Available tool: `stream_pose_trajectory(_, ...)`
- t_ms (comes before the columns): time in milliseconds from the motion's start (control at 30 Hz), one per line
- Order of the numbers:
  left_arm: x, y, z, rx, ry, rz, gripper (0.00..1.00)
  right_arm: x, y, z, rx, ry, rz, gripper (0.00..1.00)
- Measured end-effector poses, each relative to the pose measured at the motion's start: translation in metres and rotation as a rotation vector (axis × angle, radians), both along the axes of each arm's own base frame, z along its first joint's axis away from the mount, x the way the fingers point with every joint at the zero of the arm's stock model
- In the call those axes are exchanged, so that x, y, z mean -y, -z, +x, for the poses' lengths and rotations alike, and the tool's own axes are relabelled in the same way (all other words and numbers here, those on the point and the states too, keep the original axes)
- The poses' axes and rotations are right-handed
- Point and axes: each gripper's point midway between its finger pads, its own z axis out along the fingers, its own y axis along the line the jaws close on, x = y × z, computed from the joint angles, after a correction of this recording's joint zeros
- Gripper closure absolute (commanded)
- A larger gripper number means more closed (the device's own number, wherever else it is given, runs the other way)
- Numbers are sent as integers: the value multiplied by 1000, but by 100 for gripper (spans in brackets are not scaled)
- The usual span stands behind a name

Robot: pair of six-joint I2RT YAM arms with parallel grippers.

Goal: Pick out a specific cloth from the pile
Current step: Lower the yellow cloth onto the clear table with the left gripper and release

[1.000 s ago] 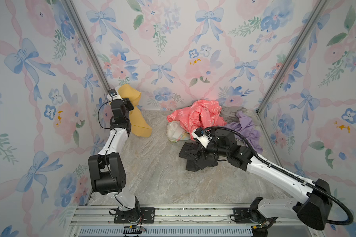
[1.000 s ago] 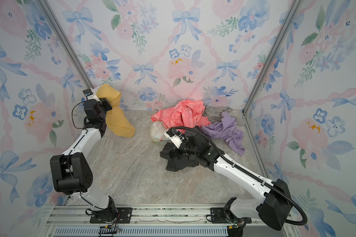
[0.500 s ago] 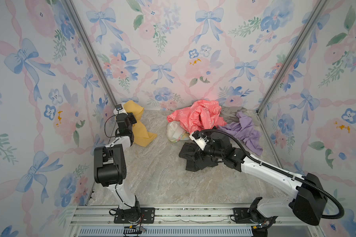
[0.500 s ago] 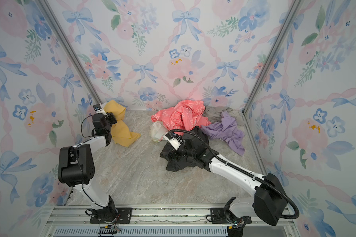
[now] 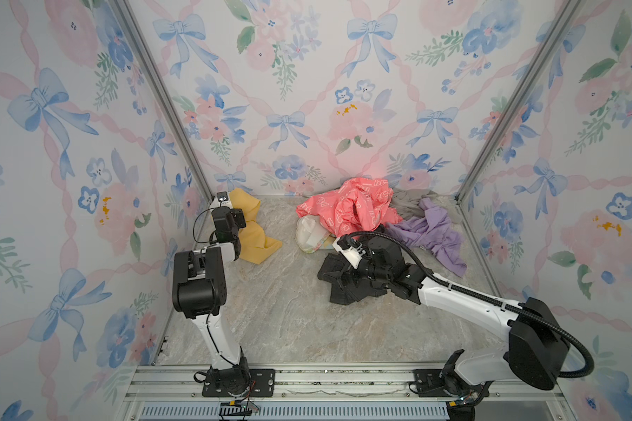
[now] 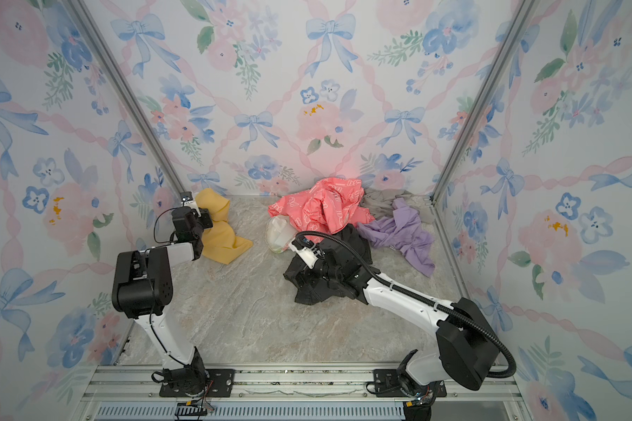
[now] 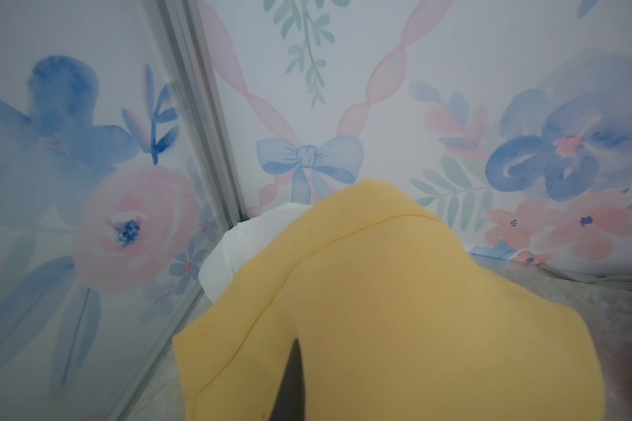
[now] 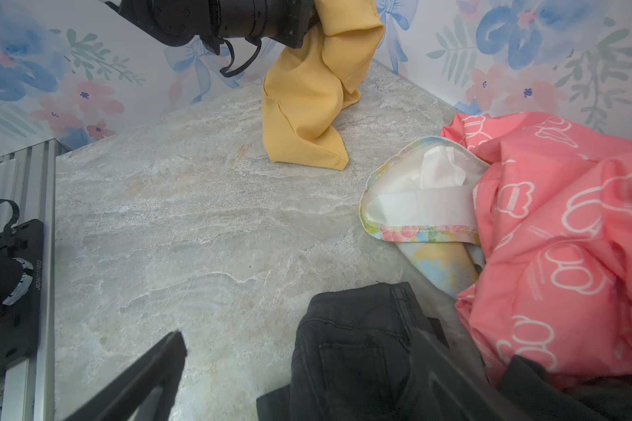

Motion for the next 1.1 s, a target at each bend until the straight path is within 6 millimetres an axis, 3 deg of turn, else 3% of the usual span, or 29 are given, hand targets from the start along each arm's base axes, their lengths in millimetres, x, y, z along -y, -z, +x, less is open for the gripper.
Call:
stream_pose_trajectory(500, -20, 66, -4, -210, -27, 113, 100, 5, 9, 8, 0, 14, 20, 1)
stream_pose_trajectory(567, -21, 72, -3, -234, -29, 125, 96, 6, 11, 9, -8, 15, 24, 1)
stream_pose_trajectory(633, -24, 75, 0, -258, -33, 137, 78, 6, 15, 12, -16, 19, 25, 2)
stream_pose_trajectory(700, -26, 77, 3, -277, -32, 145, 41, 6, 19, 13, -28, 23, 21, 2)
stream_pose_trajectory(767, -30, 76, 5, -285, -39, 142, 19, 5, 22, 13, -38, 26, 18, 3)
stream_pose_trajectory(800, -32, 76, 5, -290, -45, 142, 3, 5, 23, 14, -41, 27, 18, 3)
stream_pose_trajectory(1100, -45, 74, 5, -320, -90, 152, 2, 4, 21, 16, -52, 42, 43, 3)
